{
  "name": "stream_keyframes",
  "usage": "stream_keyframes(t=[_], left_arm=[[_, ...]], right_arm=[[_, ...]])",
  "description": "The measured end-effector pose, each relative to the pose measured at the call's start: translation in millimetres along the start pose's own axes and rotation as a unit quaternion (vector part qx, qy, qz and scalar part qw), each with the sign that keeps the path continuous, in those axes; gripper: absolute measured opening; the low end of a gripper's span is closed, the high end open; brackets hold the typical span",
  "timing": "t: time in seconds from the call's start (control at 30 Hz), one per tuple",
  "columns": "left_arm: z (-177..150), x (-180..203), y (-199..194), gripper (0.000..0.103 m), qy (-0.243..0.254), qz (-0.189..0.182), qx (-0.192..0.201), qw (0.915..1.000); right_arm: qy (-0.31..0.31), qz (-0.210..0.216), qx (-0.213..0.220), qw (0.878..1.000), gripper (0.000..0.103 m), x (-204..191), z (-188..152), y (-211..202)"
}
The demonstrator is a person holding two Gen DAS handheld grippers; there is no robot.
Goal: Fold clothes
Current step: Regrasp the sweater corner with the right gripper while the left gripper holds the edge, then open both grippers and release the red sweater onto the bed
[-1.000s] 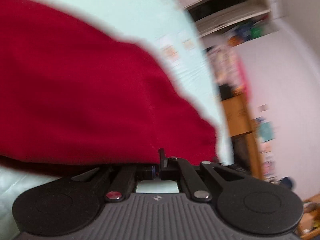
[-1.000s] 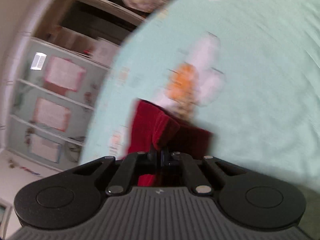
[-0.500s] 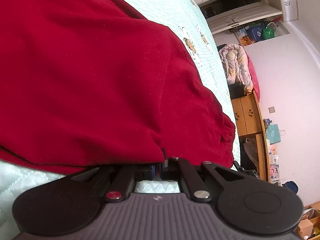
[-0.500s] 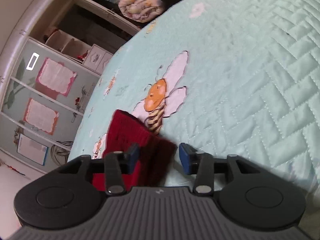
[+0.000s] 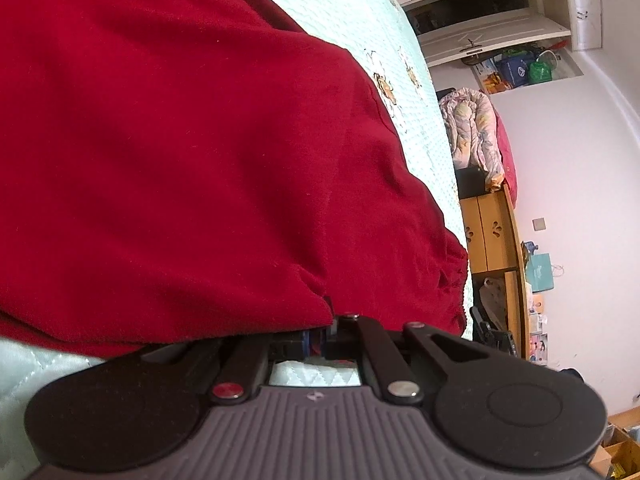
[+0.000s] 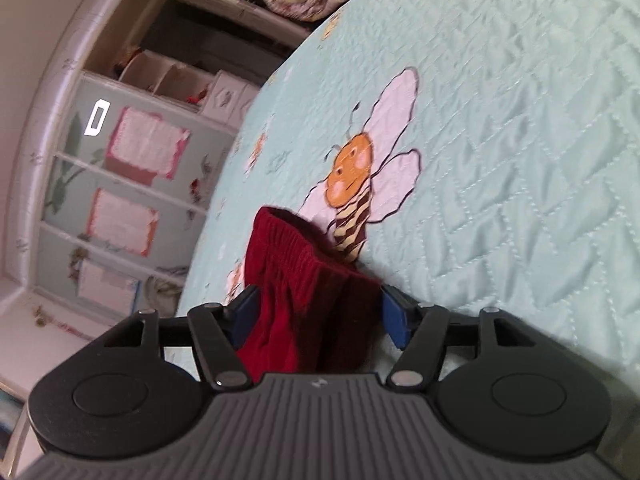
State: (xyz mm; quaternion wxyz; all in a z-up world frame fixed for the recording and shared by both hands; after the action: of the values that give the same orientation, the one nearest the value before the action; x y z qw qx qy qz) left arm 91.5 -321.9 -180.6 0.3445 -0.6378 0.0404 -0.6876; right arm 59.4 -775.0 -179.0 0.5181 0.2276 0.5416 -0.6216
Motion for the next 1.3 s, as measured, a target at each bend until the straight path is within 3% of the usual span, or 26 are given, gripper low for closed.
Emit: stream_keyframes(t=[0.17, 0.43, 0.5, 0.53, 0.57, 0.67, 0.83, 1.0, 1.1, 1.2, 1.3], left_arm=[[1, 0, -1, 0.002, -0.004, -0.001, 0.004, 1.0], [1, -2, -1, 0.002, -0.012, -0.002, 0.001, 0.9999], [1, -2, -1, 0.003, -0.012, 0.0, 0.0, 0.9999], [1, -2, -1, 0.003, -0.012, 0.001, 0.0, 0.9999], [1, -1, -1, 0.003, -0.011, 0.003, 0.0, 0.9999], [0, 5, 1, 0.004, -0.007, -0.001, -0.006, 1.0], [-2, 9, 8, 0.01, 0.012, -0.009, -0.009, 0.9998], [-7, 6, 2, 0.012, 0.016, -0.019, -0.019, 0.9995], [-9, 5, -7, 0.023, 0.018, -0.026, -0.024, 0.9992], [-12, 8, -22, 0.03, 0.025, -0.036, -0.024, 0.9988], [-12, 13, -40, 0.032, 0.044, -0.034, -0.025, 0.9981]], right_arm=[[0.036, 0.02, -0.017, 0.999, 0.061, 4, -11, -16], [0.026, 0.023, -0.018, 0.999, 0.061, 0, -7, 9], [0.017, 0.019, -0.018, 1.0, 0.053, -1, -8, 11], [0.015, 0.014, -0.018, 1.0, 0.034, 0, -8, 12], [0.014, 0.007, -0.019, 1.0, 0.022, 2, -8, 11], [-0.009, -0.009, -0.007, 1.0, 0.017, -3, -3, 1], [-0.079, -0.044, 0.009, 0.996, 0.017, -17, 6, -8], [-0.04, -0.046, 0.01, 0.998, 0.016, 14, 2, 4], [-0.02, -0.036, 0.008, 0.999, 0.017, 17, 4, 2], [-0.011, -0.023, -0.004, 1.0, 0.024, 15, 4, -1], [-0.016, -0.038, 0.013, 0.999, 0.032, 15, 6, -17]])
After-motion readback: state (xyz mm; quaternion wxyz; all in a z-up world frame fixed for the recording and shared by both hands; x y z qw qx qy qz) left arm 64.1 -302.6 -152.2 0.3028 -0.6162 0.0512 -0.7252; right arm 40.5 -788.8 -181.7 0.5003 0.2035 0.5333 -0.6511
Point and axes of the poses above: each gripper's, at about its wrist camera, not at the fingertips, and y roughly the way its jaws point, x to its right, z to its top, the point moved 10 cm from there along y, roughly the way its jaws point, and after that the axes turned 4 degrees about -z, right-handed, at the moved point
